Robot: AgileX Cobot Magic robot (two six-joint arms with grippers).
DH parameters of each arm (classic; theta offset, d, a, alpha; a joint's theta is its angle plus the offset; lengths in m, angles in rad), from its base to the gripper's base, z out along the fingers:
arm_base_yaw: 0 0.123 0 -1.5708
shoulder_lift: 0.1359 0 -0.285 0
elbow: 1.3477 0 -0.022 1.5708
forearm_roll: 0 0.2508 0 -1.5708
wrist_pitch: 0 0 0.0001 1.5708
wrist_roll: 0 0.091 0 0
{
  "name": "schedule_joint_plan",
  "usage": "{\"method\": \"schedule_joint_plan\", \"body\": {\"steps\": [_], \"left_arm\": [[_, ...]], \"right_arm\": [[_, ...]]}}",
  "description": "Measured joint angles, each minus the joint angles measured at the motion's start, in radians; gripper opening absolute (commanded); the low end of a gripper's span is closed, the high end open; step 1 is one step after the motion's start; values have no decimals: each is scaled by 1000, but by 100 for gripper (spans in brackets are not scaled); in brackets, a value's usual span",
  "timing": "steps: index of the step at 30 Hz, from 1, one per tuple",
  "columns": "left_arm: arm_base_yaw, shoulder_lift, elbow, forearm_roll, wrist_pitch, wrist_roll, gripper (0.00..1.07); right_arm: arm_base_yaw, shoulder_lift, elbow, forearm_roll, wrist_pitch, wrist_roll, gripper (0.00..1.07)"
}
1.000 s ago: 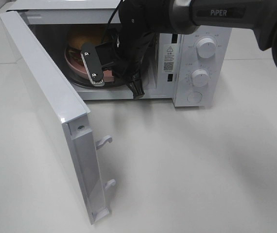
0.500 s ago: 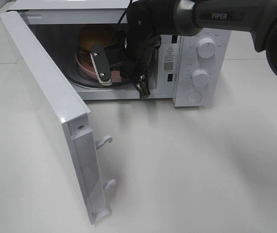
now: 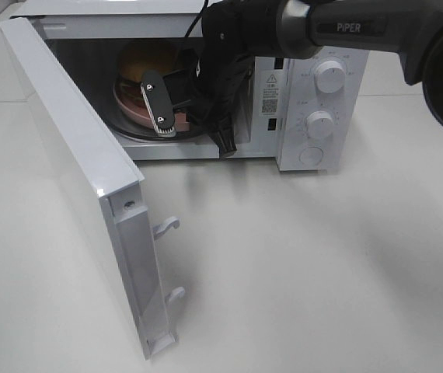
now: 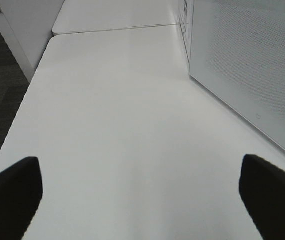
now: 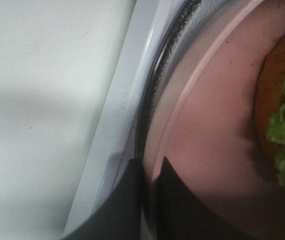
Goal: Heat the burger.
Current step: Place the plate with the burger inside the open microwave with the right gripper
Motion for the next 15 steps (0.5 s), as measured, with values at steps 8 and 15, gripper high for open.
{"method": "schedule_joint_plan", "body": {"steps": [8,15], "left_arm": [[0,0,0,0,0,0,100],[0,0,0,0,0,0,100]], "right_arm": [[6,47,-102,17,19,0,0],[11,60,-121,27,45,0,0]]}}
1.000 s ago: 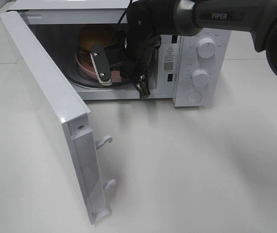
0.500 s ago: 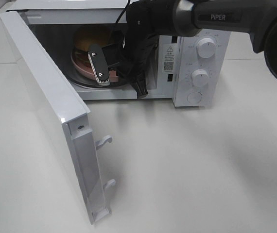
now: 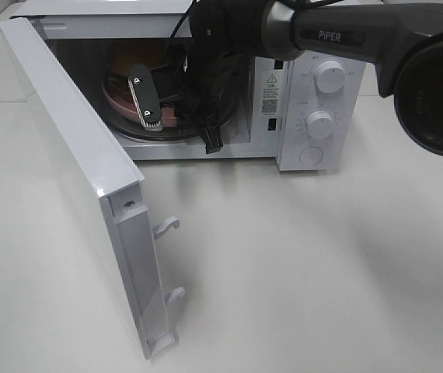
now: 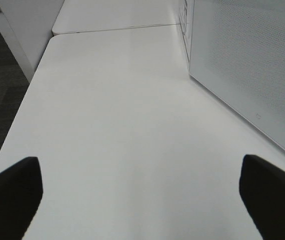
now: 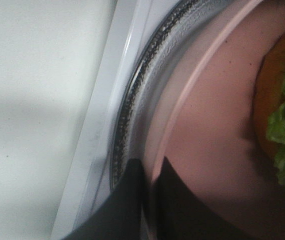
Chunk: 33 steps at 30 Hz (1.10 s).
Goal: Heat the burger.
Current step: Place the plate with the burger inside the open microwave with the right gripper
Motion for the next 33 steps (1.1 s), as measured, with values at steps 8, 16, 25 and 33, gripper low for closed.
{"method": "schedule_joint_plan", "body": {"steps": [8,16,25,33], "left_arm": [[0,0,0,0,0,0,100],[0,0,0,0,0,0,100],[0,0,0,0,0,0,100],[0,0,0,0,0,0,100]], "right_arm": [[1,0,0,8,6,0,0],[1,0,0,15,27,0,0],[1,0,0,27,29,4,7],[1,-2,-13,31,-22,68,30]]}}
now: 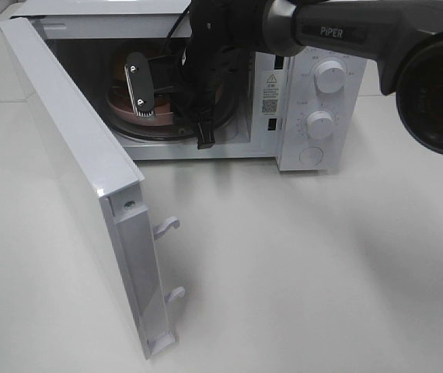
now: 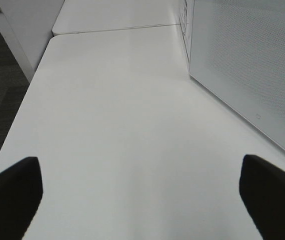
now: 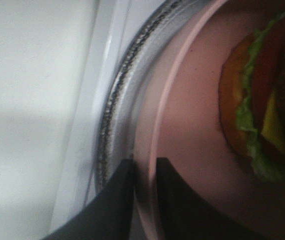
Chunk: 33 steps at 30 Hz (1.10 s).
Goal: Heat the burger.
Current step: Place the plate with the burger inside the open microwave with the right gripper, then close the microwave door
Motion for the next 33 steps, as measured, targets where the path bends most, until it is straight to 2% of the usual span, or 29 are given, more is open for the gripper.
{"method": "schedule_joint_plan", "body": {"steps": [1,3,4,6,8,33], "left_arm": [[0,0,0,0,0,0,100],[0,0,0,0,0,0,100],[0,0,0,0,0,0,100],[0,0,0,0,0,0,100],[0,0,0,0,0,0,100],[0,0,0,0,0,0,100]], "right_arm": [[0,0,0,0,0,0,30],[0,0,-2,0,-4,17,45],[0,0,-2,0,-4,17,45],[0,0,-2,0,2,19,53],[0,-1,-2,0,8,19,56],[0,-42,-2,56,209,22,59]]}}
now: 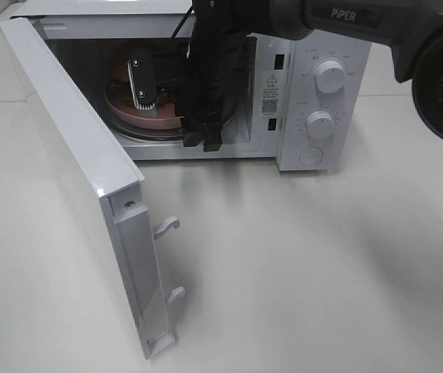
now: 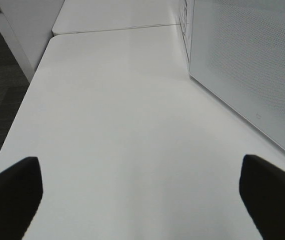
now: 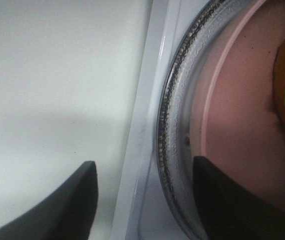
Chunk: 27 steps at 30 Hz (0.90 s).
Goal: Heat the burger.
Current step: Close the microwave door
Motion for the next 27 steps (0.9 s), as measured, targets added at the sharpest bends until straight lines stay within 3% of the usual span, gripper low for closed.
{"method": "schedule_joint_plan", "body": {"steps": [22,27], "left_arm": [[0,0,0,0,0,0,100],[0,0,0,0,0,0,100]], "right_arm": [[0,-25,0,1,137,27,59],[0,-74,72,1,147,45,59]]}}
